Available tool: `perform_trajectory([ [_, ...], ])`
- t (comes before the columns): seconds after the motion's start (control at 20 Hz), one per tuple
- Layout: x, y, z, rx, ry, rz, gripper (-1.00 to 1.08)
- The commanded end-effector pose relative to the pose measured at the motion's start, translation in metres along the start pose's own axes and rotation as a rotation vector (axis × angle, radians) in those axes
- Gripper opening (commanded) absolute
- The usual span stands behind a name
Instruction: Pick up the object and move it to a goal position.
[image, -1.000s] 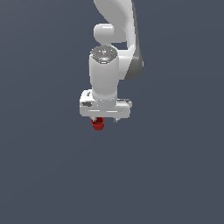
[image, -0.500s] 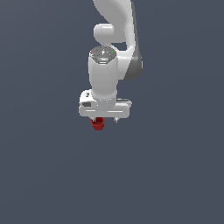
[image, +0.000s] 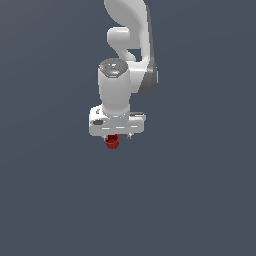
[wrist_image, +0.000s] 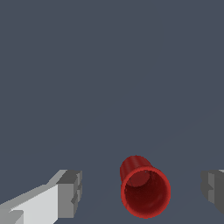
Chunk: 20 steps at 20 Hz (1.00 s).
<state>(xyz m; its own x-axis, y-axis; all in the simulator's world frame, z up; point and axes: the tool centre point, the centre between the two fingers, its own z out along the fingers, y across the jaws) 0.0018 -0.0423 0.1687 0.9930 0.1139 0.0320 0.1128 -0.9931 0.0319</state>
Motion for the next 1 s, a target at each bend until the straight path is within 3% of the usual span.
perform_trajectory([
  [0.0,-0.005,0.003,0.006,0.002,-0.003,-0.048,1.0],
  [0.95,-0.052,0.025,0.055,0.029,-0.019,-0.474,1.0],
])
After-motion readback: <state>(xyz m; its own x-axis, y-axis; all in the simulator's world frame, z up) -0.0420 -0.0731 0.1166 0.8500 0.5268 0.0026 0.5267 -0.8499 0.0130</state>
